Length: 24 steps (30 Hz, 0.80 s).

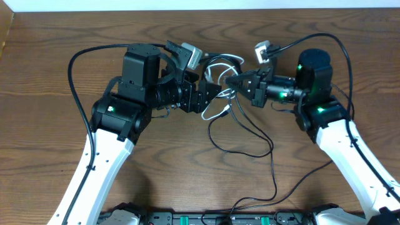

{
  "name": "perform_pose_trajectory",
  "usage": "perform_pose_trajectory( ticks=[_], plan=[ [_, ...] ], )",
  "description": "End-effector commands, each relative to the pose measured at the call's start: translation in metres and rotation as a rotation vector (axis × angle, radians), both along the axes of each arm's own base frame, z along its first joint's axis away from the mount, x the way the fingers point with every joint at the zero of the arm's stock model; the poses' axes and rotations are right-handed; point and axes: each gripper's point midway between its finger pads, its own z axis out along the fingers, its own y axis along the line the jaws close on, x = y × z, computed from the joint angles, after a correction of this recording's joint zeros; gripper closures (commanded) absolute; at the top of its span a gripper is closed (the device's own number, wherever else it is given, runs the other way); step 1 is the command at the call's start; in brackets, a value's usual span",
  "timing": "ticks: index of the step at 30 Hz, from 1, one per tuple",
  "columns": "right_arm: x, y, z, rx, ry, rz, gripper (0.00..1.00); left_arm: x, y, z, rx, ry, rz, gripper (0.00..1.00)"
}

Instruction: Untangle cables

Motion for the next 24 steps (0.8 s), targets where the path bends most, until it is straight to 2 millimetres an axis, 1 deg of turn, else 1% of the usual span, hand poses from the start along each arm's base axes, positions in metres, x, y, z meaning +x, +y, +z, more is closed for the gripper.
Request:
perform_pose_trajectory(
  ticks=[1,7,11,12,14,15,19,20,24],
  plan=[
    [-0.011,0.011,0.007,0.022,-0.013,0.056,0.99,-0.004,-0.007,0.008,-0.02,-0.008,-0.023,0.22],
    [-0.016,0.019,0.008,0.028,-0.004,0.071,0.99,-0.009,-0.013,0.008,-0.02,-0.008,-0.044,0.22],
    [-0.019,0.024,0.008,0.028,-0.005,0.086,0.99,-0.009,-0.013,0.007,-0.019,-0.006,-0.045,0.23],
    [-0.02,0.024,0.008,0.028,-0.005,0.087,0.99,-0.009,-0.013,0.007,-0.019,-0.005,-0.045,0.27],
    [-0.02,0.024,0.008,0.027,-0.005,0.086,0.99,-0.009,-0.013,0.007,-0.019,-0.004,-0.045,0.4],
    [-0.019,0.024,0.008,0.026,-0.005,0.083,0.99,-0.009,-0.013,0.007,-0.019,-0.004,-0.045,0.53],
    [-0.018,0.023,0.007,0.021,-0.012,0.077,0.99,-0.009,-0.013,0.007,-0.018,-0.004,-0.045,0.87],
    [-0.018,0.023,0.007,0.019,-0.02,0.078,0.99,-0.01,-0.013,0.006,-0.017,-0.001,-0.045,0.92],
    [-0.01,0.019,0.001,-0.005,-0.013,0.029,0.99,-0.01,-0.012,0.005,-0.014,0.003,-0.044,0.92]
  ],
)
